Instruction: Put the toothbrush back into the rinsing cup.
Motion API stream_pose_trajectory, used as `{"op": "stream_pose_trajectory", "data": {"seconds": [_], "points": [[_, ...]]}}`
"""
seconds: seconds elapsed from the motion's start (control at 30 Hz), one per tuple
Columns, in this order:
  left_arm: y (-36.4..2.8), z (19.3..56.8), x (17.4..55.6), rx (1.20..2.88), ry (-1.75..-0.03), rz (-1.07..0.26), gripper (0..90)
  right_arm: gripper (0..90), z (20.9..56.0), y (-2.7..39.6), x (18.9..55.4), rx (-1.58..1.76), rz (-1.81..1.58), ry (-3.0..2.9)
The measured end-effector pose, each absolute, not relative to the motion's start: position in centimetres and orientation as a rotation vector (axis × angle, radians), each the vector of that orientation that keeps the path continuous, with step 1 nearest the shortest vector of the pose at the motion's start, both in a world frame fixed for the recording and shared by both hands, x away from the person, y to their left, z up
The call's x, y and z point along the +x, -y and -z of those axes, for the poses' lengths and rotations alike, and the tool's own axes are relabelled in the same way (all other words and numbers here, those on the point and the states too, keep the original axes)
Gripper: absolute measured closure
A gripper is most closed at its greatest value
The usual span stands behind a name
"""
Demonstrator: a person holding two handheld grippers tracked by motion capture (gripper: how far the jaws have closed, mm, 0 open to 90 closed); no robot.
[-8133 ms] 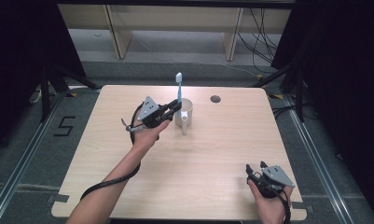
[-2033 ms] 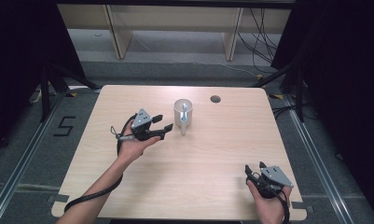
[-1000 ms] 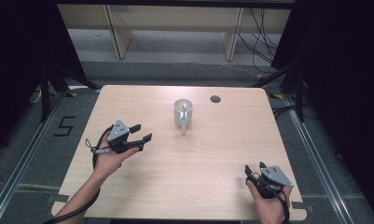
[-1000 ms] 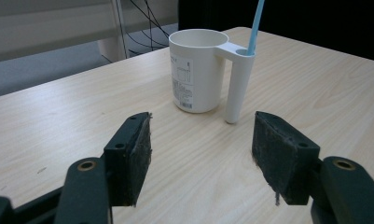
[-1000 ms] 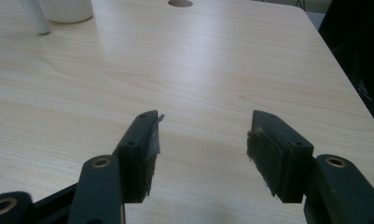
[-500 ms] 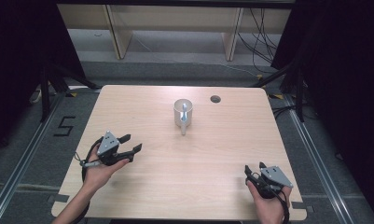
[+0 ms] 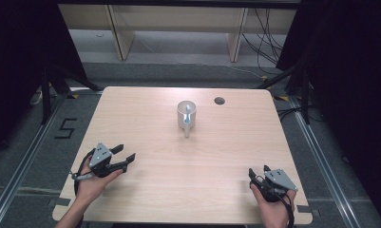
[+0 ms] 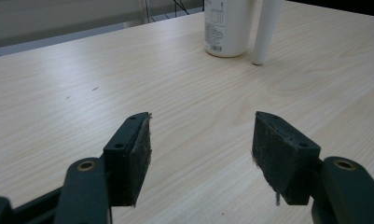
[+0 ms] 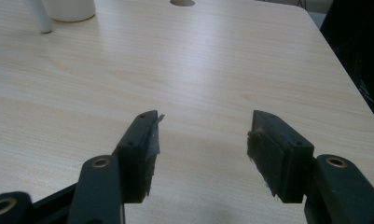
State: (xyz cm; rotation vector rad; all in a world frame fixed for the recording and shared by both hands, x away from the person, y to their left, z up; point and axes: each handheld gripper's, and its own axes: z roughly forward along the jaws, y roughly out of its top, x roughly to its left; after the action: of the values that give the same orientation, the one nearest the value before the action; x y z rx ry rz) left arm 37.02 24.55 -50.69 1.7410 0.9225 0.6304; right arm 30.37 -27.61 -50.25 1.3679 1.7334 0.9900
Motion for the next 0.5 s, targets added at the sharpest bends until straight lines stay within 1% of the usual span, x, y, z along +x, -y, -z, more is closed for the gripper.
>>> {"op": "stream_pose_trajectory", "data": {"seconds": [0.03, 0.13, 0.17, 0.3, 0.5], "points": [[-24.8, 50.8, 36.8, 1.741, -0.935, -0.639, 36.9, 43.6, 50.3, 27.2, 30.2, 1.428, -1.009, -1.727], [-25.1, 51.0, 36.6, 1.737, -0.926, -0.642, 36.9, 43.6, 50.3, 27.2, 30.2, 1.426, -1.015, -1.723], [-25.5, 51.0, 36.4, 1.74, -0.928, -0.648, 36.8, 43.6, 50.3, 27.6, 30.3, 1.374, -0.992, -1.733], [-26.0, 51.1, 36.2, 1.731, -0.945, -0.651, 36.7, 43.5, 50.4, 27.2, 30.2, 1.433, -1.006, -1.731], [-26.5, 51.6, 35.9, 1.723, -0.956, -0.653, 36.7, 43.6, 50.6, 27.3, 30.4, 1.398, -0.999, -1.747]]}}
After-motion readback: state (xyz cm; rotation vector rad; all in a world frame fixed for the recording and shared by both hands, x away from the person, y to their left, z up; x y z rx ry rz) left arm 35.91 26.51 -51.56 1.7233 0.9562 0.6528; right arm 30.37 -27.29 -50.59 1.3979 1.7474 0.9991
